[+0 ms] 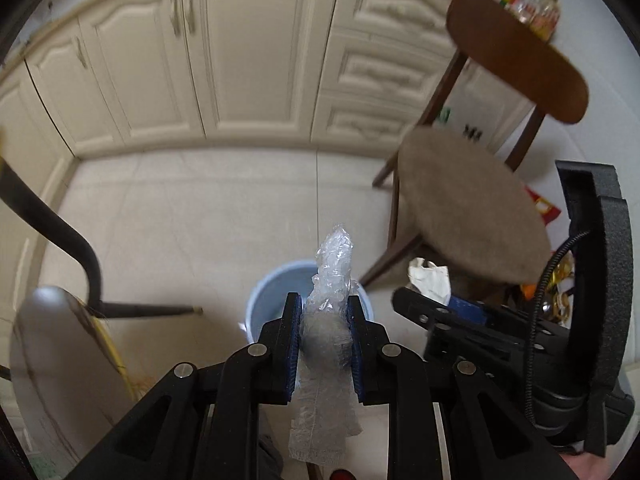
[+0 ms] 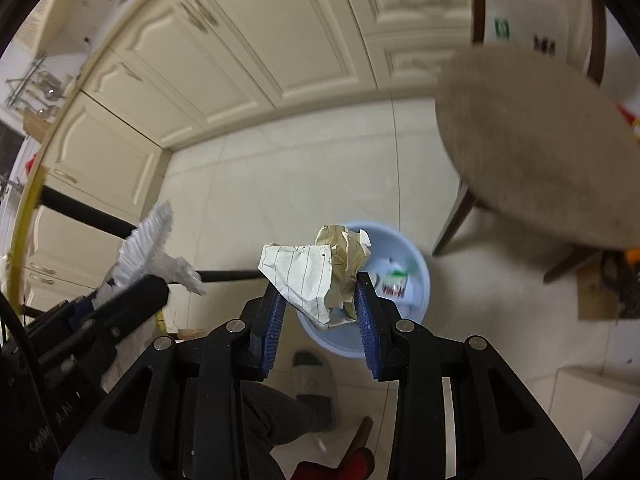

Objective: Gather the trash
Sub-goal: 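Carry both items to the blue bucket and open both grippers over it, then move both tools back over the table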

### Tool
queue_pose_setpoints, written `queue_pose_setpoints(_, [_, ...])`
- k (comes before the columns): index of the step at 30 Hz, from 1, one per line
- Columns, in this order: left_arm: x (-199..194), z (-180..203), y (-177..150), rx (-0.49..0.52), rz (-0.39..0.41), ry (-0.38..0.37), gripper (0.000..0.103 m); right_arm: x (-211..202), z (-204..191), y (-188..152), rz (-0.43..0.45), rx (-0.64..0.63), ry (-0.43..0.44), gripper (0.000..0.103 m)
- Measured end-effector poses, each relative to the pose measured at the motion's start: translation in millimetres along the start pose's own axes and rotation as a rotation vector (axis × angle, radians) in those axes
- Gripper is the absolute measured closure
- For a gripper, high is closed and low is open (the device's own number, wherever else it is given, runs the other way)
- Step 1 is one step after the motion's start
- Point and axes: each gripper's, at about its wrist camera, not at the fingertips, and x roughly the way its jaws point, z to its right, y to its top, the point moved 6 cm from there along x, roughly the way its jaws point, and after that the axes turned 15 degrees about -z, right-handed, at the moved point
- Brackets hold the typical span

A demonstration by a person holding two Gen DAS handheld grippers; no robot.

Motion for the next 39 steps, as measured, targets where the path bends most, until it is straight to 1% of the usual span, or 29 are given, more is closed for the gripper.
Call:
queue_pose_setpoints(3, [16.4, 2.6, 19.2, -0.004, -0.04, 0.01, 0.082, 22.1, 7.7, 4.0, -0.042, 0.024, 0.015, 0.071])
queue_pose_setpoints(5, [21.9, 4.7, 39.0, -0.004, -0.065, 0.014, 0.076, 33.1, 11.9, 4.0, -0.063, 0.037, 0.024, 0.07])
queue_pose_setpoints(6, [27.0, 9.5, 48.5, -0.005, -0.072, 0.018, 0.072, 38.6, 13.7, 4.6, -0.071, 0.042, 0.029, 0.067])
queue_pose_setpoints(7, [29.8, 7.7, 52.7, -0.008, -0.078, 0.02, 0.066, 41.3, 15.0, 4.9, -0.077, 0.048, 0.035, 0.064])
queue_pose_setpoints(8, [31.8, 7.8, 57.0, -0.018, -0.082, 0.016, 0.063, 43.6, 17.4, 5.6, -0.079, 0.057, 0.043, 0.063])
queue_pose_setpoints(9, [32.5, 2.1, 56.1, -0.026, -0.081, 0.014, 0.054, 44.6, 20.2, 5.5, -0.073, 0.076, 0.048, 0.05])
queue_pose_setpoints(10, [33.1, 0.3, 59.9, -0.041, -0.074, 0.019, 0.043, 45.0, 23.6, 6.9, -0.07, 0.09, 0.049, 0.031])
queue_pose_setpoints(11, [35.1, -3.1, 62.0, -0.05, -0.066, 0.017, 0.036, 45.0, 27.2, 6.9, -0.067, 0.106, 0.043, 0.026])
queue_pose_setpoints(12, [35.5, -4.0, 60.4, -0.058, -0.057, 0.019, 0.029, 45.0, 32.4, 6.4, -0.064, 0.121, 0.036, 0.019])
queue_pose_setpoints(13, [32.4, -5.4, 56.7, -0.061, -0.05, 0.021, 0.025, 45.1, 34.7, 6.9, -0.064, 0.129, 0.045, 0.011])
queue_pose_setpoints(14, [32.3, -3.5, 60.1, -0.061, -0.044, 0.024, 0.023, 44.3, 38.6, 5.7, -0.063, 0.144, 0.049, 0.007])
queue_pose_setpoints(15, [29.8, -3.6, 55.8, -0.06, -0.04, 0.026, 0.021, 43.3, 41.3, 5.5, -0.061, 0.153, 0.041, 0.0])
queue_pose_setpoints(16, [24.6, -4.4, 47.3, -0.057, -0.038, 0.028, 0.021, 41.3, 45.5, 4.5, -0.055, 0.168, 0.027, 0.0])
queue_pose_setpoints(20, [13.2, 1.8, 34.2, -0.04, -0.028, 0.05, 0.021, 37.5, 53.4, 1.6, -0.064, 0.206, 0.028, 0.0])
queue_pose_setpoints(22, [5.4, 5.2, 25.2, -0.031, -0.025, 0.048, 0.021, 31.7, 55.0, -0.7, -0.063, 0.221, 0.025, 0.0])
queue_pose_setpoints(25, [-12.1, 14.6, 13.3, 0.001, -0.023, 0.026, 0.021, 19.3, 55.2, -2.1, -0.054, 0.234, 0.04, 0.0])
queue_pose_setpoints(27, [-31.7, 17.1, 5.9, 0.021, 0.003, 0.021, 0.021, 6.1, 52.7, -2.2, -0.035, 0.232, 0.041, 0.0])
queue_pose_setpoints(30, [-63.8, 13.3, -8.4, 0.016, 0.038, -0.013, 0.021, -20.4, 43.6, -0.7, 0.005, 0.221, 0.047, 0.0])
queue_pose_setpoints(33, [-101.3, 2.4, -28.0, -0.004, 0.109, -0.016, 0.021, -49.7, 26.3, -0.7, 0.056, 0.189, 0.057, 0.0])
queue_pose_setpoints(34, [-117.5, -3.7, -37.2, -0.016, 0.145, -0.012, 0.021, -62.7, 16.3, -1.6, 0.081, 0.17, 0.062, 0.0])
queue_pose_setpoints(36, [-143.7, -14.6, -54.5, -0.039, 0.209, 0.008, 0.021, -89.5, -7.0, -4.5, 0.131, 0.126, 0.072, 0.0])
queue_pose_setpoints(39, [-188.2, -41.9, -93.1, -0.099, 0.317, 0.059, 0.021, -123.2, -43.2, -12.6, 0.192, 0.053, 0.084, 0.0])
